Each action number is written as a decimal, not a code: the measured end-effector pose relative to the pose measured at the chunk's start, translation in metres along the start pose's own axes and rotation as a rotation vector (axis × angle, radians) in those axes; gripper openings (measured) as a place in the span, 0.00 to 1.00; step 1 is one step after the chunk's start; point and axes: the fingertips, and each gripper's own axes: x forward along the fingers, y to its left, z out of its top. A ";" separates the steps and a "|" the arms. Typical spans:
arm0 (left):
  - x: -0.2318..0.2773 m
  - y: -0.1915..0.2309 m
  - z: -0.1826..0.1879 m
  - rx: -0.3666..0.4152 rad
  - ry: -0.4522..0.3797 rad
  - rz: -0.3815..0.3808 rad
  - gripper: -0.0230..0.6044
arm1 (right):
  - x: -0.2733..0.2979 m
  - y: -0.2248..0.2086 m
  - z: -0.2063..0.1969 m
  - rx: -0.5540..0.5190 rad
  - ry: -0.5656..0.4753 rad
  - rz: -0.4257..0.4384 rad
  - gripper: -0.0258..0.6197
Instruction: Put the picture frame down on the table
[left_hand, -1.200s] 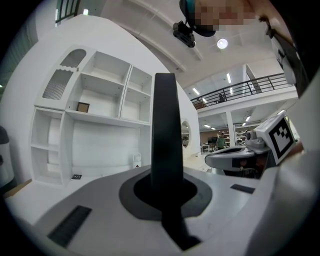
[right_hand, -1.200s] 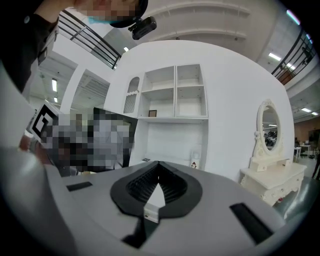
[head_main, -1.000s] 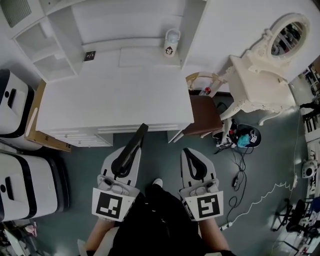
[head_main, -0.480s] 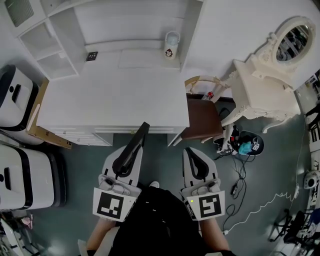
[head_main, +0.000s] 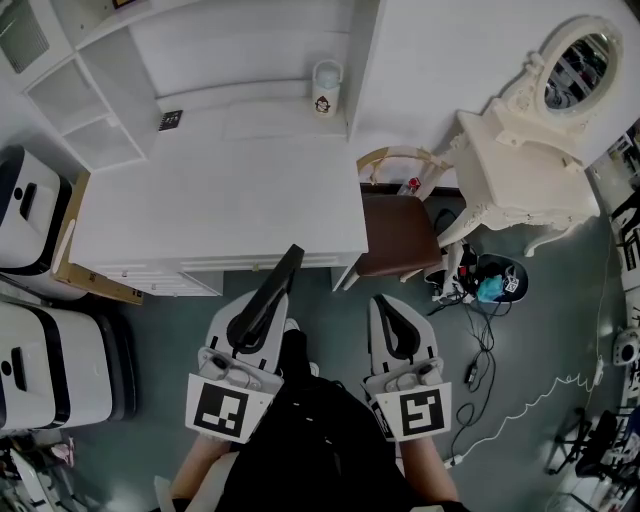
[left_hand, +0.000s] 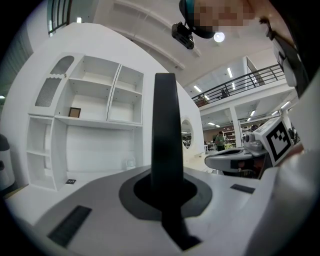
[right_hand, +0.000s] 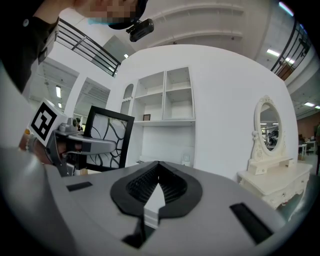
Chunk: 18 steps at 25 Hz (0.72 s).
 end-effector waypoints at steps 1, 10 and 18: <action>0.003 -0.001 0.000 -0.002 0.001 -0.006 0.06 | 0.000 -0.003 -0.001 0.004 0.003 -0.008 0.04; 0.038 0.006 0.002 0.004 -0.004 -0.051 0.06 | 0.017 -0.028 -0.006 0.014 0.009 -0.056 0.04; 0.088 0.020 0.004 -0.009 -0.011 -0.083 0.06 | 0.053 -0.054 0.000 0.003 0.005 -0.069 0.04</action>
